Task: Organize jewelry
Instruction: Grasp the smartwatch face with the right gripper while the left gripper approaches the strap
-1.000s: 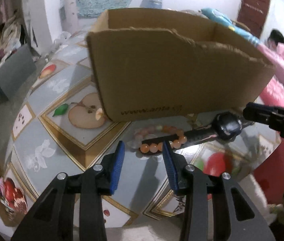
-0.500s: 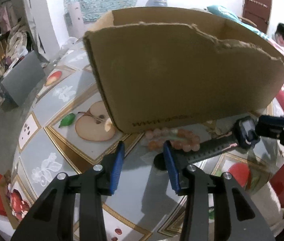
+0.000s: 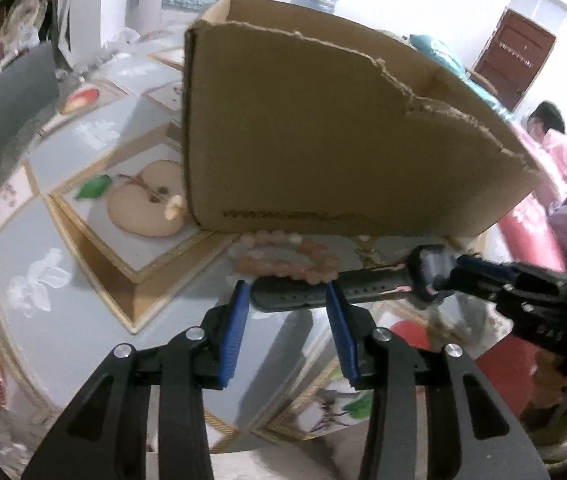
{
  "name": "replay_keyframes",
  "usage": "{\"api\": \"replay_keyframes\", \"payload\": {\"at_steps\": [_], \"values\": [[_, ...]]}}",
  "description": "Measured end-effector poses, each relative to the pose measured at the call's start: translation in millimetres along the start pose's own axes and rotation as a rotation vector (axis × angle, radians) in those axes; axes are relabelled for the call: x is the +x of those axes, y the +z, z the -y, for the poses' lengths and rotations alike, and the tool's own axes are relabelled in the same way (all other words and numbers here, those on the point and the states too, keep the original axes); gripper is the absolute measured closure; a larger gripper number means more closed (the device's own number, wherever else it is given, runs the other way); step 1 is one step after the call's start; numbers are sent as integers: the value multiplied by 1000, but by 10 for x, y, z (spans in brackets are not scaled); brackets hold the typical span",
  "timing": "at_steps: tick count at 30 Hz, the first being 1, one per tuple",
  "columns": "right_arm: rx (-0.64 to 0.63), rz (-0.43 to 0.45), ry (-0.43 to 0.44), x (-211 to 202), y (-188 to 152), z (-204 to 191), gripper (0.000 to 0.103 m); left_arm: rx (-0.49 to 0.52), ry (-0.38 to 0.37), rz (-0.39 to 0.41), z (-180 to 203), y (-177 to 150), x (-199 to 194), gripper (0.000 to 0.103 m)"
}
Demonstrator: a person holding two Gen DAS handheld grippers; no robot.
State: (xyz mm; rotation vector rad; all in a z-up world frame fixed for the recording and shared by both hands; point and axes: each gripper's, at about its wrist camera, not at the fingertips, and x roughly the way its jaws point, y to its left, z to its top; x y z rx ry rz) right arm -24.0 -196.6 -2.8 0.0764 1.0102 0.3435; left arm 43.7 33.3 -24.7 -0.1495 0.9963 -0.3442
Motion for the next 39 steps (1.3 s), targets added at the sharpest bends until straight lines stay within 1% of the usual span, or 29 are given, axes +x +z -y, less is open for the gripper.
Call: {"api": "replay_keyframes", "payload": {"at_steps": [3, 5, 8, 10, 11, 13, 15, 18, 23, 29, 34, 39], "values": [[7, 0, 10, 7, -1, 17, 73, -2, 1, 2, 37, 25, 23, 63], [8, 2, 14, 2, -8, 25, 73, -22, -16, 0, 64, 20, -19, 63], [5, 4, 21, 1, -17, 31, 73, -83, -117, -16, -21, 29, -16, 63], [7, 3, 26, 3, -22, 36, 73, -128, -214, -27, -62, 9, -10, 63], [8, 3, 28, 1, -23, 41, 73, -142, -238, -29, -65, 1, -8, 63], [6, 2, 28, 4, -23, 41, 72, -163, -253, -31, -108, -7, -12, 63], [3, 2, 28, -2, -23, 45, 72, -160, -252, -28, -85, -3, -22, 63], [1, 0, 29, -8, -21, 52, 72, -156, -283, -24, -46, 28, -55, 61], [-3, 1, 26, -20, -20, 46, 72, -154, -268, -22, 36, 90, -36, 57], [-14, 1, 24, -31, -21, 34, 72, -134, -229, -26, 95, 140, -9, 56], [-21, 3, 27, -37, -26, 39, 72, -105, -178, -28, 187, 185, 39, 56], [-26, 3, 25, -47, -34, 35, 72, -95, -164, -31, 179, 228, 44, 56]]}}
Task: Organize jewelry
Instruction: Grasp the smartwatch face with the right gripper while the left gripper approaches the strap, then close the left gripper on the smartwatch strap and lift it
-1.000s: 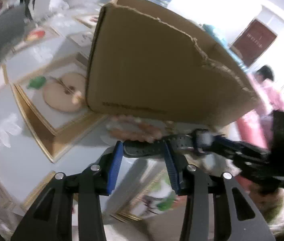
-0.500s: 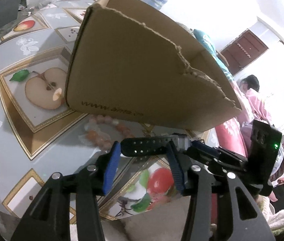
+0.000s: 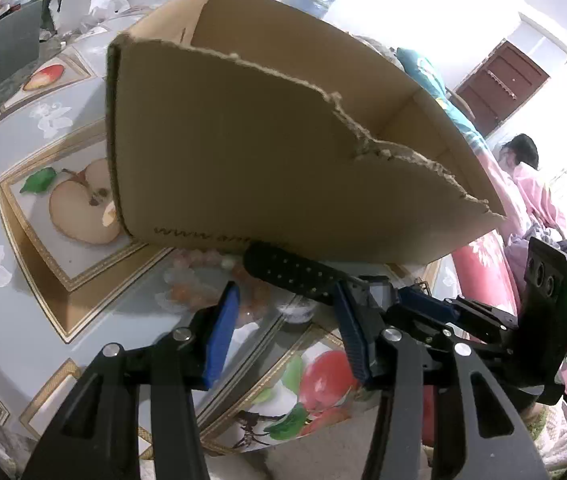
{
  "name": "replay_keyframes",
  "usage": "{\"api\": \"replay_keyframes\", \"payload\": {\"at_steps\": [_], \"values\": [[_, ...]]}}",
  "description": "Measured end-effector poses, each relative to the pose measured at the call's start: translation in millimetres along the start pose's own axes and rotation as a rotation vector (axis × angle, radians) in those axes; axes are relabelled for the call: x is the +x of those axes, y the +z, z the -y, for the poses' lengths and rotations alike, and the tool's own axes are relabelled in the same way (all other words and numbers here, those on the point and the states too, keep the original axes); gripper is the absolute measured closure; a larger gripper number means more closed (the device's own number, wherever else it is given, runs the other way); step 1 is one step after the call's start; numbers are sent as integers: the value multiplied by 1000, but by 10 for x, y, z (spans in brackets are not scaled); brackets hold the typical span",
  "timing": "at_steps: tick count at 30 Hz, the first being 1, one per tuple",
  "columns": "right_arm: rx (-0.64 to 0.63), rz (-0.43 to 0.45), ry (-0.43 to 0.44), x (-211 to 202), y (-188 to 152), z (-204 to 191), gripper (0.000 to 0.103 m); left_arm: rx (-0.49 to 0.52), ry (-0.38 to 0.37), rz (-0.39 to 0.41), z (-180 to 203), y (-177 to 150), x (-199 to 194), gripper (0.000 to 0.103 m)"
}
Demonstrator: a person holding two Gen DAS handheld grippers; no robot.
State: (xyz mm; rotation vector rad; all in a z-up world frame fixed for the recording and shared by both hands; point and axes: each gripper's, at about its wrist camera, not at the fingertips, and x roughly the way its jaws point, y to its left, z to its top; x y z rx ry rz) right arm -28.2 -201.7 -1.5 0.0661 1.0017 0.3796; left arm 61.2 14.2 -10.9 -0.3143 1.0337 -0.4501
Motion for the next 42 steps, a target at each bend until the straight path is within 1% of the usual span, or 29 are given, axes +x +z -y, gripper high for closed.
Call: {"api": "replay_keyframes", "payload": {"at_steps": [4, 5, 7, 10, 13, 16, 17, 21, 22, 24, 25, 28, 30, 33, 38, 42], "values": [[-1, 5, 2, 2, -11, -2, 72, 12, -24, -8, 40, 11, 16, 56], [-2, 5, 3, 3, -14, -3, 72, 18, -29, -29, 68, 8, 51, 55], [-6, 7, 1, 4, -22, -6, 72, 39, -19, -45, 125, -24, 104, 55], [-8, 8, 1, 8, -23, -12, 72, 90, 10, -26, 234, -71, 118, 55], [-7, 10, 4, 9, -26, -9, 72, 98, 15, -18, 260, -82, 122, 55], [-3, 11, 6, 8, -31, -4, 72, 121, 44, 1, 284, -94, 103, 63], [-2, 12, 7, 9, -33, -1, 72, 127, 53, 6, 287, -96, 97, 68], [5, 17, 11, 0, -47, 8, 71, 159, 82, 20, 318, -124, 91, 79], [7, 19, 11, -4, -51, 12, 71, 176, 94, 24, 342, -141, 89, 80], [14, 24, 14, -19, -60, 26, 71, 206, 118, 31, 385, -174, 87, 89], [17, 27, 14, -35, -65, 34, 71, 222, 129, 30, 406, -194, 93, 91], [30, 50, 13, -129, -86, 67, 67, 248, 151, 29, 443, -246, 116, 93], [43, 84, 19, -271, -132, 119, 65, 260, 160, 30, 453, -274, 117, 93], [70, 105, 0, -428, -220, 233, 61, 270, 171, 30, 449, -315, 111, 94], [134, 100, -67, -547, -333, 455, 61, 265, 174, 20, 407, -361, 122, 94], [202, 100, -70, -499, -327, 546, 61, 258, 170, 10, 393, -376, 145, 94]]}}
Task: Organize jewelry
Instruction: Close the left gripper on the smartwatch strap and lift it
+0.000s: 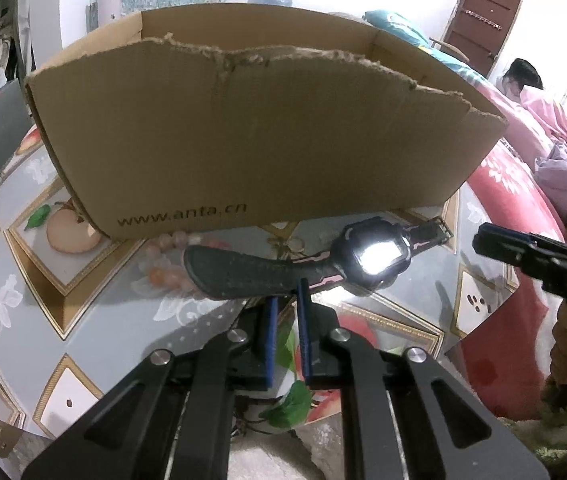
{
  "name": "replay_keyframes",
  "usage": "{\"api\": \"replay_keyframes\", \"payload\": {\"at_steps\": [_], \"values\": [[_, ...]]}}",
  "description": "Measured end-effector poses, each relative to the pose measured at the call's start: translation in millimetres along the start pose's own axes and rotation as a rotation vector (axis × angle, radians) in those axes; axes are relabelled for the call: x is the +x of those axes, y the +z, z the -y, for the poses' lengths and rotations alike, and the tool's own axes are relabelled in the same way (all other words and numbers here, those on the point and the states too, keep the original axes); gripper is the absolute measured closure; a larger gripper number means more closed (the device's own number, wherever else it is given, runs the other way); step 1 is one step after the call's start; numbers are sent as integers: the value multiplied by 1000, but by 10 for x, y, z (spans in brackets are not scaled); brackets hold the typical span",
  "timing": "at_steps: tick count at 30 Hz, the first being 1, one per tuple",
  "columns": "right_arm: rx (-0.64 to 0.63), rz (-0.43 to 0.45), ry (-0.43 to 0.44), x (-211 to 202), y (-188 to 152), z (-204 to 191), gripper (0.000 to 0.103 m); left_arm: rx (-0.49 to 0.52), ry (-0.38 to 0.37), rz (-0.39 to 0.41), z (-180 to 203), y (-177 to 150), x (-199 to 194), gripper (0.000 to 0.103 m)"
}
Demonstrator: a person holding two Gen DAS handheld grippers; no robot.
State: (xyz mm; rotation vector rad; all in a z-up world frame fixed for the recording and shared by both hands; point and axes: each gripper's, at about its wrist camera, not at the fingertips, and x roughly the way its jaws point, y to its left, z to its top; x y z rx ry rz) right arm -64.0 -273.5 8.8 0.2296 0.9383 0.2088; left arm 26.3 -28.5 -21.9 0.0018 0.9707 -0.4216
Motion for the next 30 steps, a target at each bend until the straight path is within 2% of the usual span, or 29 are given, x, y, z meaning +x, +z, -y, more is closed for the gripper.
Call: {"api": "replay_keyframes", "payload": {"at_steps": [7, 11, 14, 19, 24, 29, 30], "values": [[85, -35, 17, 245, 118, 97, 61, -3, 0, -3, -12, -18, 15, 94], [100, -36, 42, 280, 136, 87, 71, 2, 2, 1, 11, -22, 27, 94], [111, -26, 49, 263, 138, 96, 72, 2, 1, 0, 9, -24, 25, 94], [167, 39, 190, 91, 92, 125, 75, 2, 0, -1, 14, -24, 37, 94], [180, 6, 148, 190, 89, 119, 95, -1, 0, 0, 16, -21, 41, 94], [206, 0, 146, 240, 108, 135, 97, -1, -1, 1, 18, -21, 48, 94], [203, -1, 142, 276, 174, 129, 101, -1, 0, 1, 18, -21, 48, 94]]}}
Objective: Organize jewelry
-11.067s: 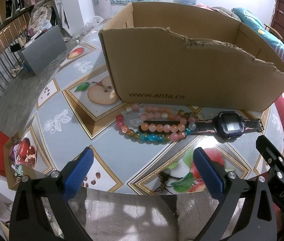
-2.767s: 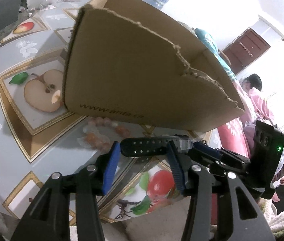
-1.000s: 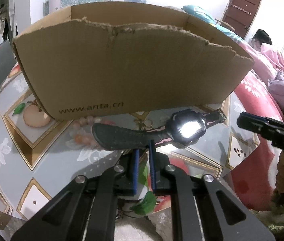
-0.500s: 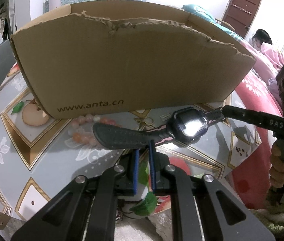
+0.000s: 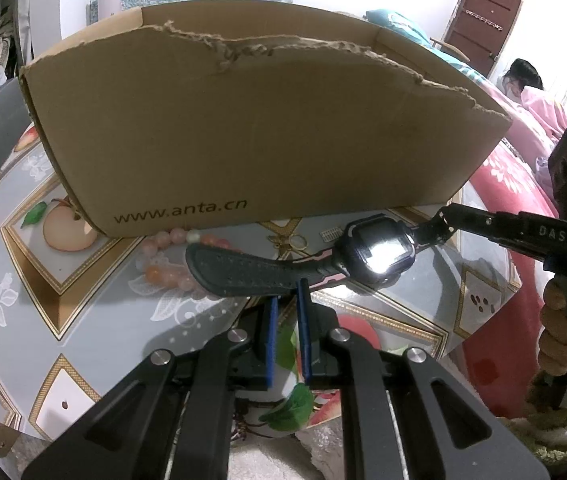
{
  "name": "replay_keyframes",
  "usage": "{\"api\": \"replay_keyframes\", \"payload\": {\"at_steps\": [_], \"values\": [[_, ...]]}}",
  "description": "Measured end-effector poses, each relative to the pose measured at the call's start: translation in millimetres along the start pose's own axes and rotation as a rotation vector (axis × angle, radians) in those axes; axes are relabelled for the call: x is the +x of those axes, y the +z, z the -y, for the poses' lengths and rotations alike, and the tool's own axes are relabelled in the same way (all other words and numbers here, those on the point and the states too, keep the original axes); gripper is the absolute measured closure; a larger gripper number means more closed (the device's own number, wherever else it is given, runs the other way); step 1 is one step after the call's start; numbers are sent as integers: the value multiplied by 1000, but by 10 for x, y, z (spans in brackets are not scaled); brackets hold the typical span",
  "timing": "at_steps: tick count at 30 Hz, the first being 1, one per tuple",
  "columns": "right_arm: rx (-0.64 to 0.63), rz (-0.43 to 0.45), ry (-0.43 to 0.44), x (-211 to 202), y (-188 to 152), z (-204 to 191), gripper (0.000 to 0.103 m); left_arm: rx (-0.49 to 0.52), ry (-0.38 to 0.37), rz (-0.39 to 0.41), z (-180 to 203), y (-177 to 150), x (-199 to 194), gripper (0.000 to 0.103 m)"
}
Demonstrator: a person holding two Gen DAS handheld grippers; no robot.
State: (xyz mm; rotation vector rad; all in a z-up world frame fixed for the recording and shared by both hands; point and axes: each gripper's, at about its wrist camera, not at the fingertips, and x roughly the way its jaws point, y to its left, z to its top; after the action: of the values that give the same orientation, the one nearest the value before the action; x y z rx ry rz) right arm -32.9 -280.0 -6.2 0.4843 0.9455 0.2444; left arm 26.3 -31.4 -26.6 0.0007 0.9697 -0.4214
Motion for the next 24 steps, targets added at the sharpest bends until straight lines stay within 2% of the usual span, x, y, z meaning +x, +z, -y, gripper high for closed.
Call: {"api": "replay_keyframes", "payload": {"at_steps": [6, 14, 24], "values": [[-33, 48, -6, -104, 60, -97, 103, -1, -13, 15, -5, 15, -40, 94], [-138, 101, -4, -364, 68, -354, 103, 10, -73, 63, 54, 62, -201, 97], [-202, 158, -3, -713, 98, -564, 103, -2, -146, 133, 65, 113, -557, 97]]}}
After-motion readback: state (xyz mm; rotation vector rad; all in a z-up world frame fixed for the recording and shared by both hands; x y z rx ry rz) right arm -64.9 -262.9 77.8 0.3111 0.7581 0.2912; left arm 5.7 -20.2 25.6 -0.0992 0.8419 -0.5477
